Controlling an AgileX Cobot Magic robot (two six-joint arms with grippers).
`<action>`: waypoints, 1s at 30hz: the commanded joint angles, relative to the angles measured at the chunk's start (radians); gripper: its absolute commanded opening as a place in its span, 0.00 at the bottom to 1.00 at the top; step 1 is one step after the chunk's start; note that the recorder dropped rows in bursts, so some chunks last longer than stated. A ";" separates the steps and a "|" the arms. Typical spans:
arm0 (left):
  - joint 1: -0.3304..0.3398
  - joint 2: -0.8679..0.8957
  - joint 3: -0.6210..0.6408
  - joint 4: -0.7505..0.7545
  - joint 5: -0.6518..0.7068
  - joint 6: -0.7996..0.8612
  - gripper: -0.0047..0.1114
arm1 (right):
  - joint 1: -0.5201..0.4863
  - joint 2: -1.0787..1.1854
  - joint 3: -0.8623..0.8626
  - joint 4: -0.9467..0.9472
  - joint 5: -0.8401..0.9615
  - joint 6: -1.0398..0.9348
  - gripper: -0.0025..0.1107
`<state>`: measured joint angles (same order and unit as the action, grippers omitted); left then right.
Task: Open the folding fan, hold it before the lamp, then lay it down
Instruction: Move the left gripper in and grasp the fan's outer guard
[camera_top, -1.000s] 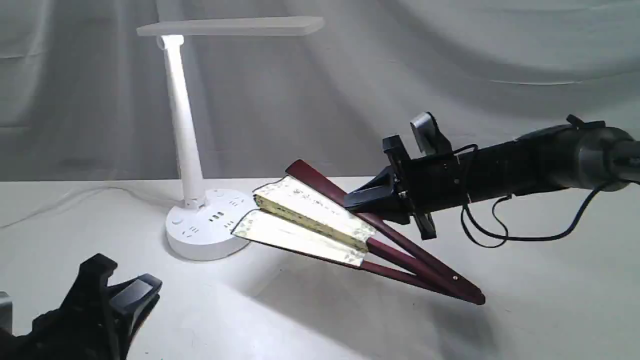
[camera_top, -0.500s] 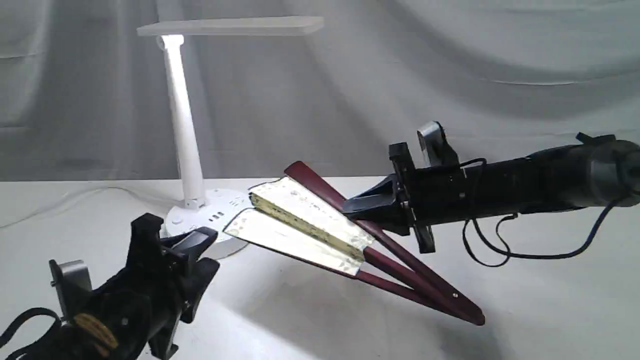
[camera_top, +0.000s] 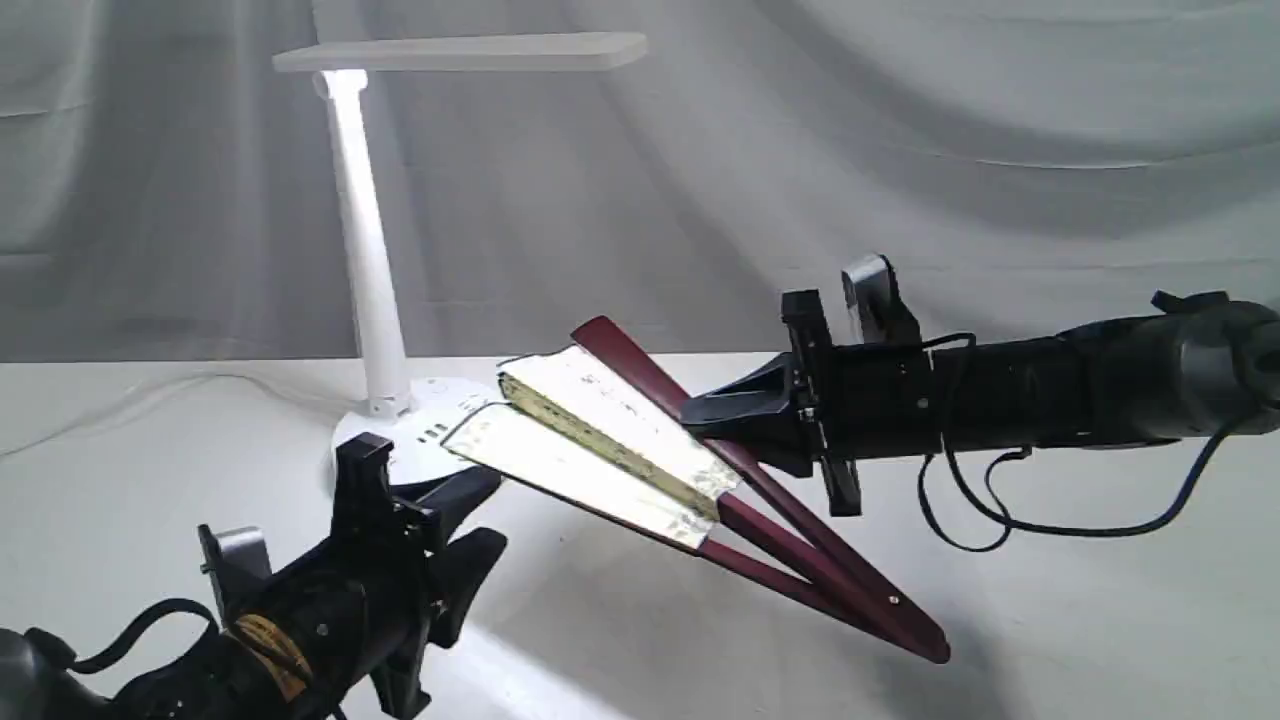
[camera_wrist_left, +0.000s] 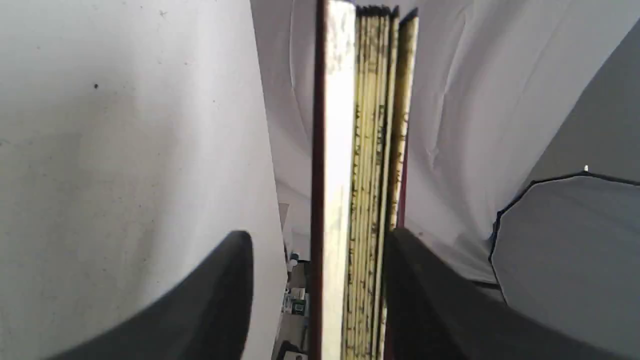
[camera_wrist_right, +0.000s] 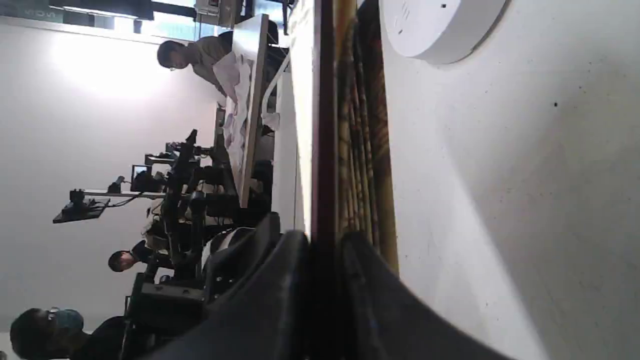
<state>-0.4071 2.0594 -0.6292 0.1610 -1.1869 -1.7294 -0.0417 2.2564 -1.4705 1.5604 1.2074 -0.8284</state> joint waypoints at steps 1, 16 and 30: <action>-0.003 0.014 -0.011 -0.039 -0.021 -0.026 0.41 | 0.022 -0.021 0.008 0.023 0.014 -0.014 0.02; -0.003 0.048 -0.093 -0.044 -0.010 -0.025 0.41 | 0.042 -0.021 0.008 0.034 0.014 -0.025 0.02; -0.003 0.057 -0.120 -0.065 0.034 -0.025 0.15 | 0.042 -0.021 0.008 0.021 0.014 -0.024 0.02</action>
<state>-0.4071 2.1156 -0.7467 0.1169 -1.1593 -1.7521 0.0000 2.2540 -1.4705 1.5758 1.2092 -0.8426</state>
